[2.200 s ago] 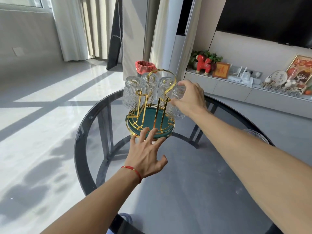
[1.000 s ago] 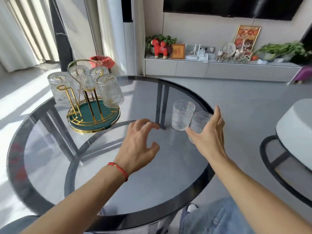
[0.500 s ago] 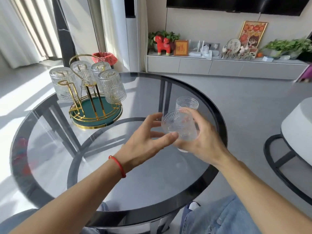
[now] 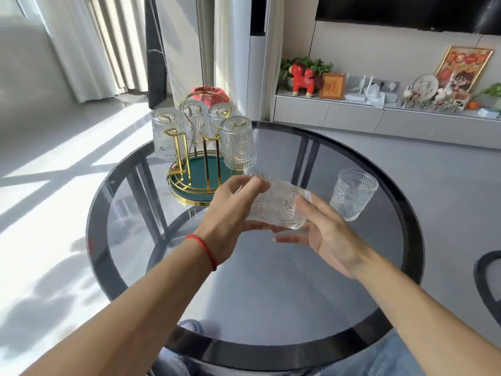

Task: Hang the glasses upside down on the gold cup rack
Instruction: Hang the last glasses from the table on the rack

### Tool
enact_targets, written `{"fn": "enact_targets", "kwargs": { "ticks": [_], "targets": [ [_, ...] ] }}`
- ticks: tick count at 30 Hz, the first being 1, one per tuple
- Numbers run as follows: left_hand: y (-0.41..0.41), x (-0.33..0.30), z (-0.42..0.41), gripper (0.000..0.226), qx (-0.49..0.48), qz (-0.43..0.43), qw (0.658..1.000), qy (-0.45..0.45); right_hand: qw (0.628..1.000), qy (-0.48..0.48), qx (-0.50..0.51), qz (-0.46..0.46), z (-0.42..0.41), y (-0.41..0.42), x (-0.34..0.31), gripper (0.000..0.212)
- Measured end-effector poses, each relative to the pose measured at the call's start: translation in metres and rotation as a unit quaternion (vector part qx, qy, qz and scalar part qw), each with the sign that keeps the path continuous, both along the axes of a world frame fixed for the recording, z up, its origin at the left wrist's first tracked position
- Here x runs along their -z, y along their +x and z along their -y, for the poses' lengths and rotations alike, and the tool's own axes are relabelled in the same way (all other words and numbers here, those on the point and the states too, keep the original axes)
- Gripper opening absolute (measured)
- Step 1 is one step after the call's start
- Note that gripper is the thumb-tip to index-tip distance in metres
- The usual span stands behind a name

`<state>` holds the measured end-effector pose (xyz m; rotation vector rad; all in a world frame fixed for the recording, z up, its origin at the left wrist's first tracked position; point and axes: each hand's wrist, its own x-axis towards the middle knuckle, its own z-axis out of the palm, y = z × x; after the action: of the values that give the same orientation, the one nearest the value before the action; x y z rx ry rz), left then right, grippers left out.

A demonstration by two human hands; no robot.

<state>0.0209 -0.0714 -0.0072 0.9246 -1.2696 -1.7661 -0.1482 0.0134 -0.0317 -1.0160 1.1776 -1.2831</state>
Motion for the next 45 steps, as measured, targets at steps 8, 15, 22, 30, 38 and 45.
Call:
{"fn": "enact_targets", "kwargs": {
  "ticks": [8, 15, 22, 30, 38, 45],
  "targets": [
    [0.045, 0.005, 0.048, 0.039, -0.065, 0.317, 0.923, -0.207, 0.965, -0.056, 0.171, -0.192, 0.036, 0.018, -0.033, 0.048],
    [0.068, 0.067, 0.076, 0.065, 0.001, 0.566, 0.716, -0.409, 0.909, -0.164, 0.181, -0.337, 0.092, 0.066, -0.100, 0.061],
    [0.064, 0.092, 0.074, 0.077, -0.019, 0.593, 0.669, -0.447, 0.827, -0.226, 0.163, -0.489, 0.154, 0.130, -0.126, 0.063],
    [0.069, 0.089, 0.074, 0.076, -0.016, 0.608, 0.648, -0.458, 0.779, -0.173, 0.147, -0.584, 0.190, 0.152, -0.111, 0.064],
    [0.062, 0.080, 0.068, 0.070, -0.025, 0.622, 0.636, -0.457, 0.776, -0.126, 0.139, -0.603, 0.195, 0.162, -0.079, 0.054],
    [0.063, 0.082, 0.068, 0.073, -0.032, 0.608, 0.652, -0.453, 0.752, -0.106, 0.087, -0.645, 0.192, 0.159, -0.072, 0.068]
  ]
}}
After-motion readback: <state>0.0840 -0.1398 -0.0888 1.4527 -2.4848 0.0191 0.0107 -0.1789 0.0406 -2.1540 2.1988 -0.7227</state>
